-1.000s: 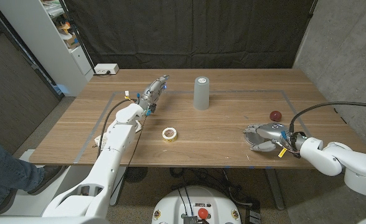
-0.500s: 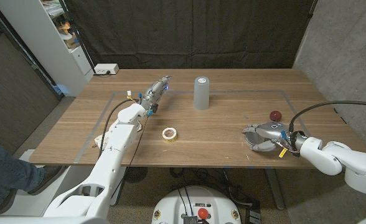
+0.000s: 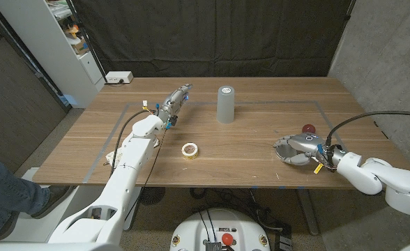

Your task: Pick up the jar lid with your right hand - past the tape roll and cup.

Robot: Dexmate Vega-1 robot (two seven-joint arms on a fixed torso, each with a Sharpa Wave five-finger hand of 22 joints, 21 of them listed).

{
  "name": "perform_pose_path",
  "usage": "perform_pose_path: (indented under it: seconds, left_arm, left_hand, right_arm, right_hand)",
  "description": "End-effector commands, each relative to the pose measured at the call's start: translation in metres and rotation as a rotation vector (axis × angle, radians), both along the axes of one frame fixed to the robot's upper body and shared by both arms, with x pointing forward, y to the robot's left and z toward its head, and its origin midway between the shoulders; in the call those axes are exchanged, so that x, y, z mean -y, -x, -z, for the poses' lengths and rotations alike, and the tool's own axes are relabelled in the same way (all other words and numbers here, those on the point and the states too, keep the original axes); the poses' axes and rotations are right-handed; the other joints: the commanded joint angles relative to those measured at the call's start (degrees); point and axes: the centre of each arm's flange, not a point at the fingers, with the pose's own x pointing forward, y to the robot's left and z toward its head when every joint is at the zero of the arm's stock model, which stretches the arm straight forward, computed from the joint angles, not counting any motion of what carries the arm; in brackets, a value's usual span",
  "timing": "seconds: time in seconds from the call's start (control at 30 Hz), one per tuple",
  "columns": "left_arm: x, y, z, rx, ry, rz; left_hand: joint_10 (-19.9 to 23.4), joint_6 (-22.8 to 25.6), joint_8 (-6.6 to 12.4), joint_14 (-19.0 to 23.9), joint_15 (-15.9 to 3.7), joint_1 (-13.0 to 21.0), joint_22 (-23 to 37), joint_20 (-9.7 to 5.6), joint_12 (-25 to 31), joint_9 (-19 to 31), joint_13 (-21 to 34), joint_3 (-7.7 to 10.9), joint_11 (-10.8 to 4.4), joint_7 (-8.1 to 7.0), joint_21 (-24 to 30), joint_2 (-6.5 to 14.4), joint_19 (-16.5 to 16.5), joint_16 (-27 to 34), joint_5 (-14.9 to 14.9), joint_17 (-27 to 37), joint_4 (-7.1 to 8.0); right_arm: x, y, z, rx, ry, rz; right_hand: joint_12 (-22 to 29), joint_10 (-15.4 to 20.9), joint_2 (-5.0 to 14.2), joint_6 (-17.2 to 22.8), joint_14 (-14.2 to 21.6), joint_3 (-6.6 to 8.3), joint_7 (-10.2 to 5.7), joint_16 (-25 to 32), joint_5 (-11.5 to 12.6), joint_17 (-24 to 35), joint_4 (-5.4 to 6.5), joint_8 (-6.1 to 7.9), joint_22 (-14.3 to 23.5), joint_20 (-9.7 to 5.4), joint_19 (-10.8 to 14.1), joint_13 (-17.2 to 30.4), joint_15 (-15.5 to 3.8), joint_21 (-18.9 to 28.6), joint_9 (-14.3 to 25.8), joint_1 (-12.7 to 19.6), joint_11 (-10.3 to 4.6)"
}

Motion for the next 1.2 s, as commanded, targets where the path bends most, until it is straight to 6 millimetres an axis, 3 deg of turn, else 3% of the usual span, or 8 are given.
perform_pose_path:
  seconds: [0.03, 0.27, 0.53, 1.2]
  left_arm:
    - [0.000, -0.001, -0.005, 0.006, 0.006, -0.001]
    - [0.003, -0.004, -0.003, -0.007, 0.001, 0.000]
    - [0.003, -0.005, -0.004, -0.010, -0.003, 0.001]
    - [-0.004, -0.007, -0.004, -0.006, 0.006, 0.008]
  left_hand:
    - [-0.5, -0.1, 0.35, -2.4, 0.28, -0.3, 0.3, 0.30, 0.6, 0.3, 0.0, 0.19, -0.13, -0.44, 0.0, -0.1, -4.5, 0.2, 0.5, 0.1, -0.11]
    - [-0.5, -0.1, 0.35, -2.4, 0.35, -0.3, 0.3, 0.43, 0.6, 0.3, 0.0, 0.19, -0.05, -0.43, 0.1, -0.1, -4.4, 0.2, 0.5, 0.1, -0.12]
    - [-0.5, 0.0, 0.39, -2.4, 0.40, -0.4, 0.3, 0.48, 0.6, 0.3, 0.0, 0.21, 0.03, -0.47, 0.1, -0.1, -4.4, 0.3, 0.4, 0.1, -0.12]
    - [-0.6, 0.5, 0.48, -2.5, 0.53, -0.5, 0.3, 0.63, 0.6, 0.3, 0.0, 0.26, 0.19, -0.59, 0.2, -0.1, -4.3, 0.3, 0.4, 0.1, -0.14]
  right_arm:
    - [0.001, -0.008, -0.002, 0.015, 0.018, -0.015]
    - [0.002, -0.011, -0.002, 0.008, 0.007, -0.028]
    - [-0.001, -0.011, -0.006, 0.021, -0.015, -0.048]
    - [-0.011, 0.002, -0.036, 0.082, -0.022, -0.050]
  right_hand:
    - [0.7, 1.9, 0.53, 1.8, 1.7, -0.81, -0.33, 1.1, -0.1, 0.8, 0.24, 0.57, 0.3, -2.98, 3.8, 0.3, -3.35, 0.3, 0.2, 1.6, -0.59]
    - [1.4, 4.8, 1.20, 5.5, 4.3, -1.84, -0.95, 2.8, -0.3, 1.6, 0.49, 1.40, 0.3, -3.97, 5.9, 0.5, -4.06, 0.4, 0.2, 2.6, -0.84]
    - [1.6, 5.9, 1.87, 7.0, 5.9, -2.22, -0.94, 3.7, -0.4, 2.1, 0.36, 1.51, 0.4, -5.01, 7.1, 0.7, -3.74, 0.4, 0.2, 4.0, -0.97]
    - [1.6, 6.7, 2.18, 7.2, 6.1, -2.95, -0.82, 4.0, -0.6, 2.4, 0.52, 1.11, 0.4, -5.00, 7.7, 0.9, -3.80, 0.1, 0.2, 4.7, -1.04]
